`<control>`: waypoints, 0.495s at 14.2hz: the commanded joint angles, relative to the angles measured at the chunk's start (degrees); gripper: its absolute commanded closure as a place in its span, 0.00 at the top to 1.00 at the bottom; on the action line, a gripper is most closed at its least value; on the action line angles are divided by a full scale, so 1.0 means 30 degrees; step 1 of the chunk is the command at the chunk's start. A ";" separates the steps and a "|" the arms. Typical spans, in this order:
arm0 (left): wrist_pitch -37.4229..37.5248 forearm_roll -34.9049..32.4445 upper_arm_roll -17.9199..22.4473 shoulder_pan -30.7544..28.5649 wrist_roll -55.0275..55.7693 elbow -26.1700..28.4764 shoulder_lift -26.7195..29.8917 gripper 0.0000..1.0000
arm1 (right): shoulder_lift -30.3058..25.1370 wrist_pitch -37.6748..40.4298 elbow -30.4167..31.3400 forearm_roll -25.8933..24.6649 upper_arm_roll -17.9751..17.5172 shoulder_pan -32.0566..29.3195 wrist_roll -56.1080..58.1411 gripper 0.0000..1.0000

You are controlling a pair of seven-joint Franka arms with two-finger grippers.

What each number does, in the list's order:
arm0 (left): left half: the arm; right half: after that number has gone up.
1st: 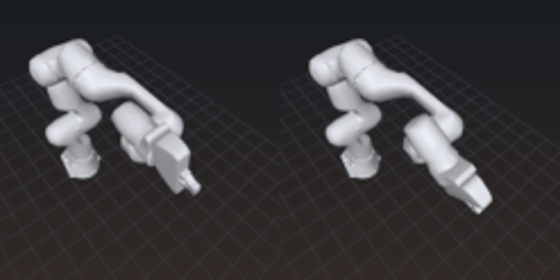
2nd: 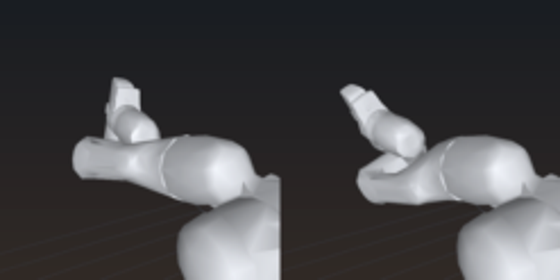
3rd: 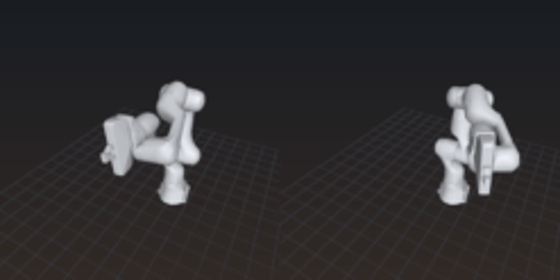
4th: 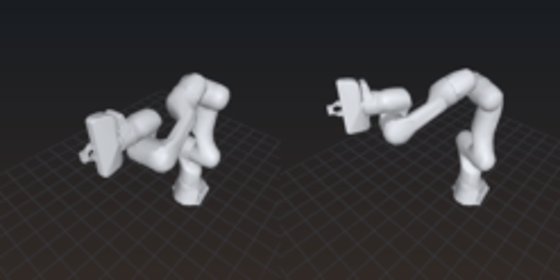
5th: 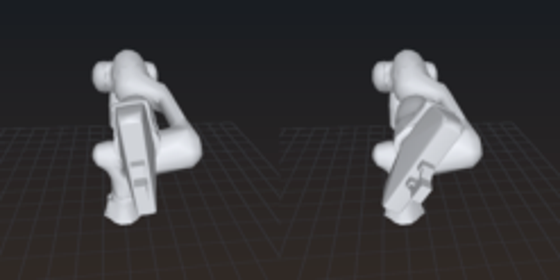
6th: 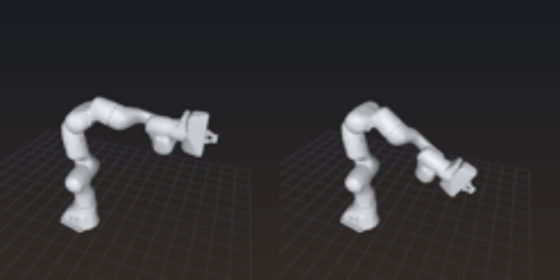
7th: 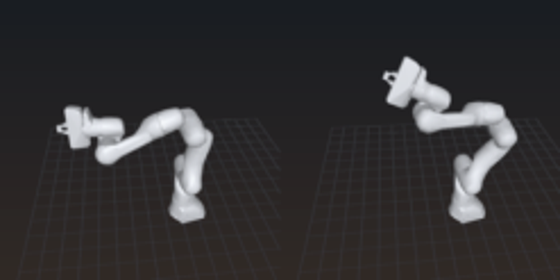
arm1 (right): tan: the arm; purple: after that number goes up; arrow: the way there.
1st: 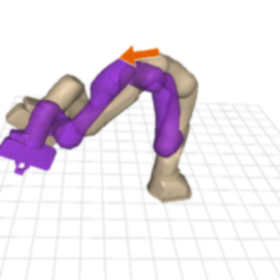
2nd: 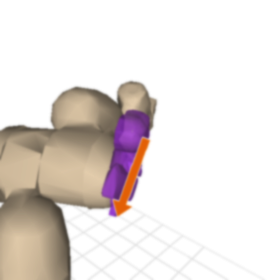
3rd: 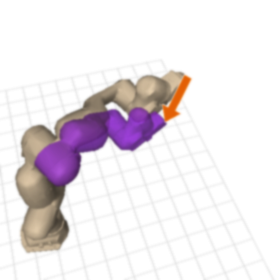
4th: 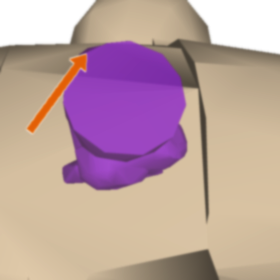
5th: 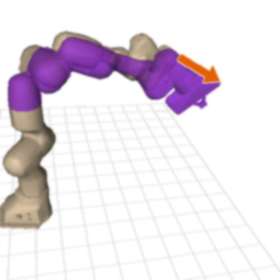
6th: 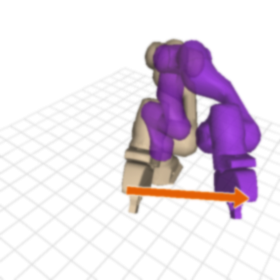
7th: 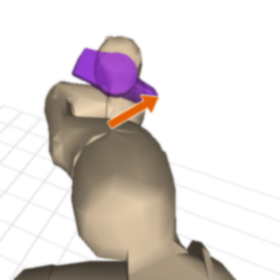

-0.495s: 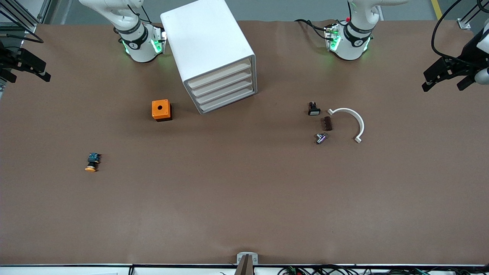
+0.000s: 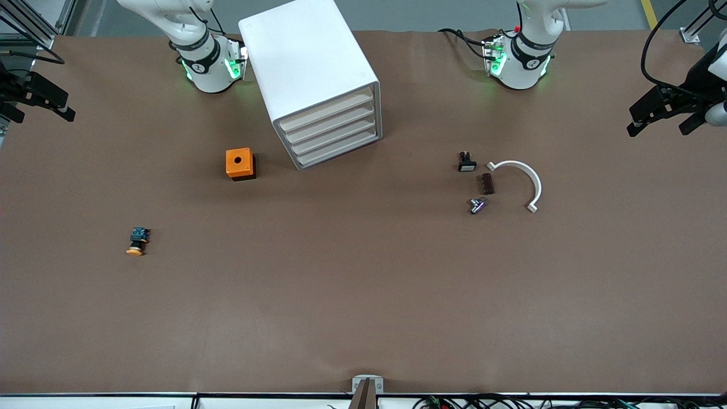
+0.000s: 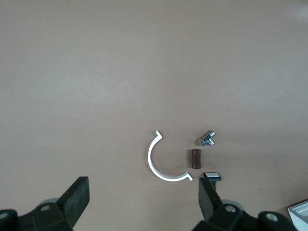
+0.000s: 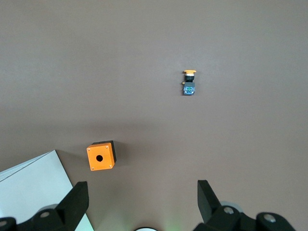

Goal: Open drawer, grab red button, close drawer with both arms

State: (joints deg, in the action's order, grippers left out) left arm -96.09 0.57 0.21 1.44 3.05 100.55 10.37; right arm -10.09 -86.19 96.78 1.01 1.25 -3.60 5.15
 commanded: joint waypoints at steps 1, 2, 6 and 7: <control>0.0361 -0.0161 -0.0099 -0.0100 0.0272 -0.0442 -0.0671 1.00 | -0.0386 0.0049 0.0259 0.0075 -0.0037 -0.0090 -0.0075 1.00; 0.0361 -0.0190 -0.0099 -0.0071 0.0302 -0.0413 -0.1021 1.00 | -0.0328 0.0107 0.0143 0.0074 -0.0037 -0.0119 -0.0017 1.00; 0.0128 0.0014 -0.0128 -0.0070 0.0302 -0.0442 -0.2163 1.00 | -0.0152 0.0313 -0.0443 -0.0071 -0.0037 -0.0090 0.0160 1.00; -0.0163 0.0131 -0.0128 -0.0041 0.0534 -0.0413 -0.2573 1.00 | -0.0094 0.0313 -0.0561 -0.0101 -0.0037 -0.0090 0.0160 1.00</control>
State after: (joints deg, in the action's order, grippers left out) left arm -96.20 0.61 0.21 1.44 3.38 100.55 4.94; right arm -10.10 -86.11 96.23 0.98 1.25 -3.60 5.16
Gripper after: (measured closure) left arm 0.000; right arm 0.000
